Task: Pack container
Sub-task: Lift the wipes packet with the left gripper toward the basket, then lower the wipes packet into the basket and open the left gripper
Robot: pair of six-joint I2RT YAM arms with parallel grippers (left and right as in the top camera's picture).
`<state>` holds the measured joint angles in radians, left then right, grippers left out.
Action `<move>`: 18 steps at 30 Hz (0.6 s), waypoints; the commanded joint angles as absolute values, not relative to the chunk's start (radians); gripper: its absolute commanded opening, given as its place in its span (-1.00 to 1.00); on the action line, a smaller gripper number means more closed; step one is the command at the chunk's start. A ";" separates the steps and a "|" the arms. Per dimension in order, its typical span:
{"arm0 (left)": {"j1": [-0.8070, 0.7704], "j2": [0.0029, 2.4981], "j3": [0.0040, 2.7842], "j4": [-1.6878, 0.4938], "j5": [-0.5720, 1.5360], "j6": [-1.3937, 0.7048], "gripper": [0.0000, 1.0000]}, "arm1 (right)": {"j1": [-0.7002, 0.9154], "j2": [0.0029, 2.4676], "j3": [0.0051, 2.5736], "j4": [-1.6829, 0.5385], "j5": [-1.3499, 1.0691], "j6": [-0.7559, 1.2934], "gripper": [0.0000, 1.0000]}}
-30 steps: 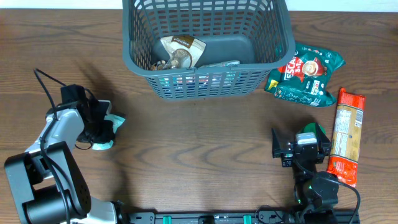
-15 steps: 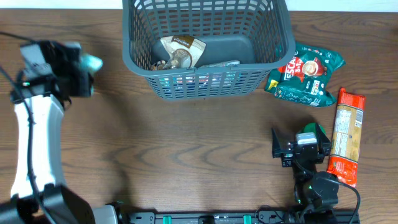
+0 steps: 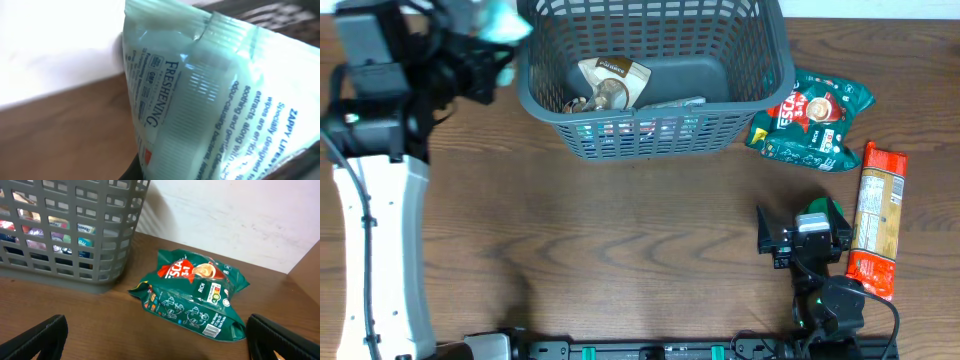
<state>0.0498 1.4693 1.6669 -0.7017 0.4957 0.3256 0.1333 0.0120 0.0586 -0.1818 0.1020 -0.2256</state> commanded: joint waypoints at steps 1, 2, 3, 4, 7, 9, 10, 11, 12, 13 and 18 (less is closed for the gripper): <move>-0.040 1.457 1.702 -0.656 0.535 0.316 -0.89 | 0.131 0.006 0.054 -0.182 0.101 -0.210 0.99; -0.064 1.457 1.702 -0.639 0.535 0.316 -0.89 | 0.131 0.006 0.054 -0.182 0.101 -0.210 0.99; -0.086 1.461 1.702 -0.622 0.535 0.316 -0.89 | 0.131 0.006 0.054 -0.182 0.101 -0.210 0.99; -0.111 1.465 1.702 -0.604 0.535 0.316 -0.89 | 0.131 0.006 0.054 -0.182 0.101 -0.210 0.99; -0.162 1.487 1.702 -0.575 0.534 0.316 -0.89 | 0.131 0.006 0.054 -0.182 0.101 -0.210 0.99; -0.185 1.513 1.702 -0.568 0.529 0.315 -0.89 | 0.131 0.006 0.054 -0.182 0.101 -0.210 0.99; -0.192 1.523 1.702 -0.567 0.527 0.311 -0.89 | 0.131 0.006 0.054 -0.182 0.101 -0.210 0.98; -0.198 1.539 1.702 -0.566 0.520 0.295 -0.89 | 0.131 0.006 0.054 -0.182 0.101 -0.210 0.98; -0.204 1.554 1.702 -0.566 0.511 0.280 -0.89 | 0.131 0.006 0.054 -0.182 0.101 -0.210 0.99; -0.209 1.571 1.702 -0.566 0.504 0.268 -0.89 | 0.131 0.006 0.054 -0.182 0.101 -0.210 0.98; -0.216 1.655 1.702 -0.546 0.504 0.222 -0.89 | 0.131 0.006 0.054 -0.182 0.101 -0.210 0.99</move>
